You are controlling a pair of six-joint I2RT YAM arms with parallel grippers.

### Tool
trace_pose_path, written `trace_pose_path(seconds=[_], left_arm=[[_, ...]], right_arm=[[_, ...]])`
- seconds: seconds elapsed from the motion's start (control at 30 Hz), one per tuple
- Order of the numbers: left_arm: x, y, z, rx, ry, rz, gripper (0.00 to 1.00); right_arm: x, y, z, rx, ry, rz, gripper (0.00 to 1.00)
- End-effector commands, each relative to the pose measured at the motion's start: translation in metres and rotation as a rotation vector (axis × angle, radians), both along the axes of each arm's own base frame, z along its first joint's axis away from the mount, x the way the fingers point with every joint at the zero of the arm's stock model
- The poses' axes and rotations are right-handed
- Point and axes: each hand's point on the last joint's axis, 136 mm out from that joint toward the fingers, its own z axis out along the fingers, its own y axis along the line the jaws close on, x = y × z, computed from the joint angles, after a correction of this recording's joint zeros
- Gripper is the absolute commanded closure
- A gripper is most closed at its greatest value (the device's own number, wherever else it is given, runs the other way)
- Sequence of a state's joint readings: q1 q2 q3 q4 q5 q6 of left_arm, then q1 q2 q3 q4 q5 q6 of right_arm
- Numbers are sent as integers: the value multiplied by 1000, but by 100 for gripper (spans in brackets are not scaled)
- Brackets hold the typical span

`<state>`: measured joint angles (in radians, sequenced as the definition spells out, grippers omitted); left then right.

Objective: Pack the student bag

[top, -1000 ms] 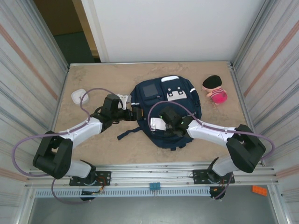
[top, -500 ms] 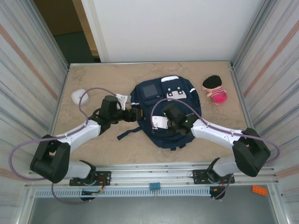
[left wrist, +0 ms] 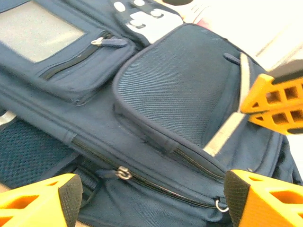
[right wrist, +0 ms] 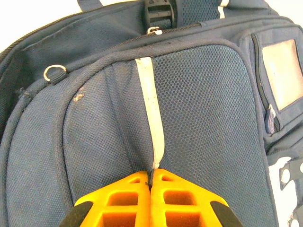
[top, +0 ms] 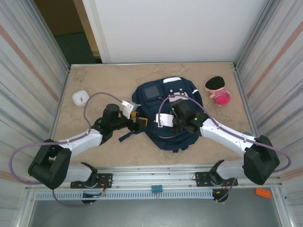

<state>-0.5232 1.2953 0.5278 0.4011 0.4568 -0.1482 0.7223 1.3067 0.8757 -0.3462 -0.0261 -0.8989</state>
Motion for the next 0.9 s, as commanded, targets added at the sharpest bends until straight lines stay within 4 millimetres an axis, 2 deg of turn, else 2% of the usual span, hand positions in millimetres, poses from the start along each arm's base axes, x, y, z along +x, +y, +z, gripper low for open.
trace_pose_path(seconds=[0.0,0.17,0.47,0.6,0.73,0.87], left_arm=[[-10,-10,16,-13,-161,-83,20],[-17,-18,11,6,-232,-144,19],[-13,-32,-8,52,-241,-212,18],[-6,-29,-22,83,-220,-175,19],[4,-17,-35,141,-189,-88,20],[10,-10,-41,174,-181,-48,20]], right_arm=[[-4,10,27,68,-18,87,100],[-5,8,27,85,34,108,100],[-6,-1,19,91,121,103,100],[-6,-3,24,91,125,99,100],[-7,-8,28,94,127,97,100],[-6,-13,38,113,108,93,100]])
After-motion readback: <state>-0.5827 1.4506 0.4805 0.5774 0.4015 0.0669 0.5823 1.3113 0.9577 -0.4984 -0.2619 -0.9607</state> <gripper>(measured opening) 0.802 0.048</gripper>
